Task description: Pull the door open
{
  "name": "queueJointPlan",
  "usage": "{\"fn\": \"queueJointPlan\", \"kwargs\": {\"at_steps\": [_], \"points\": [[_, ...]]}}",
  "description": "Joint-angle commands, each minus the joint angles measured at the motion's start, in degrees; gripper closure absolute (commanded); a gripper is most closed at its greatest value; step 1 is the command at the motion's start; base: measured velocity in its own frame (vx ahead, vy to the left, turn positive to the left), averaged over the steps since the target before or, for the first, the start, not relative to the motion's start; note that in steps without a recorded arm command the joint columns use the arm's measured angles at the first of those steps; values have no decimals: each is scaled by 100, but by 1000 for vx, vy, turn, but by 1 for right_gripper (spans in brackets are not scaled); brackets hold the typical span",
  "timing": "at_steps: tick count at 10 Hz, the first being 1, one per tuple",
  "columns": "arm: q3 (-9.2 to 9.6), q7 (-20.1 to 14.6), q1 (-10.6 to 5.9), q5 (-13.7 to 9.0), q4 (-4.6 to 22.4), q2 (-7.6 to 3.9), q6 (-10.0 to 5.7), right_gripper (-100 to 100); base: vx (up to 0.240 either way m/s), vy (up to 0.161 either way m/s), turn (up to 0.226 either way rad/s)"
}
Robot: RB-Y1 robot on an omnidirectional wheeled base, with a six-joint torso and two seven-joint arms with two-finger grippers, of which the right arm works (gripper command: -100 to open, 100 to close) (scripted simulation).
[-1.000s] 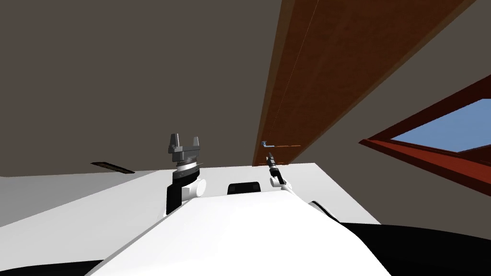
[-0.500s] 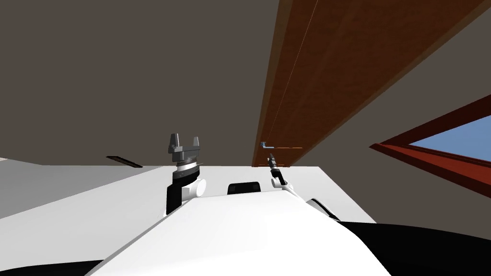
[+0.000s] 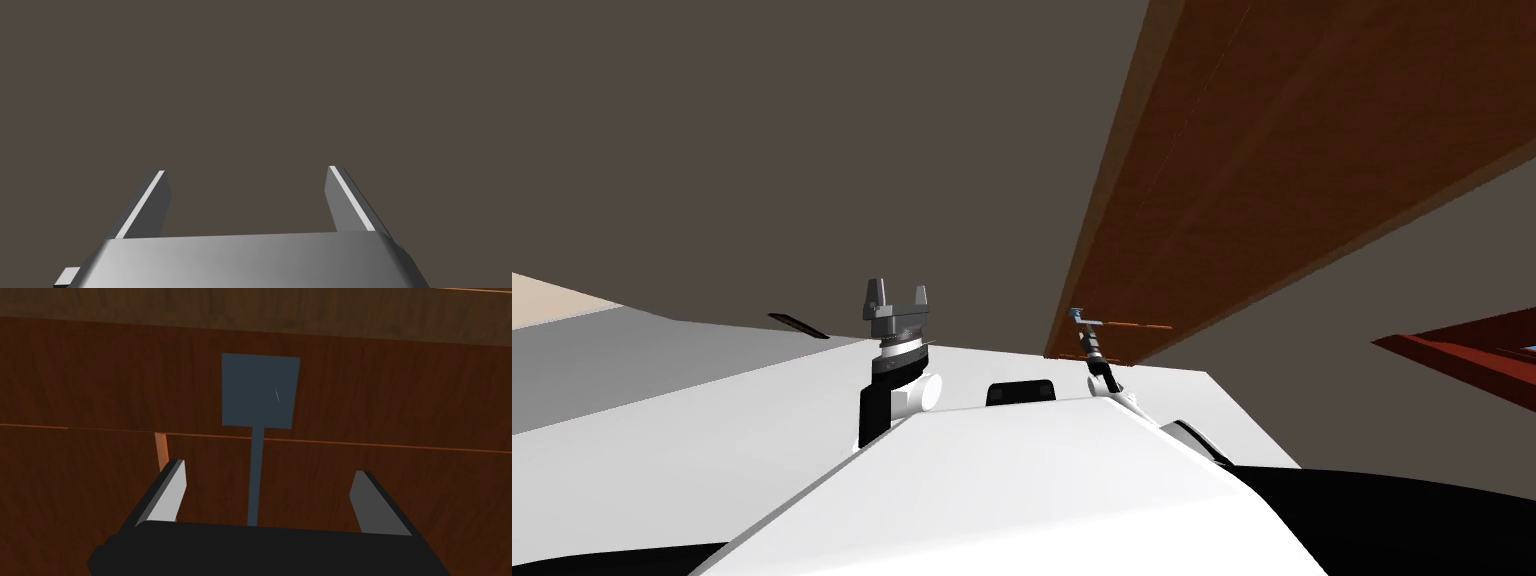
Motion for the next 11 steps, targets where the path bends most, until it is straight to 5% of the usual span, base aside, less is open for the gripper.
{"fn": "queueJointPlan", "kwargs": {"at_steps": [1, 4, 6, 7, 11], "points": [[-80, -142, 55, -38, 170, -102, -153, -100, 189, 13, 144], [-176, -287, 131, -86, 297, -229, -285, -100, 172, -22, 111], [-161, -315, 86, -77, 399, -216, -360, -100, 74, -14, 12], [-161, -315, 86, -77, 399, -216, -360, 100, 0, 0, 0], [-161, -315, 86, -77, 399, -216, -360, 100, -10, -1, -1]]}}
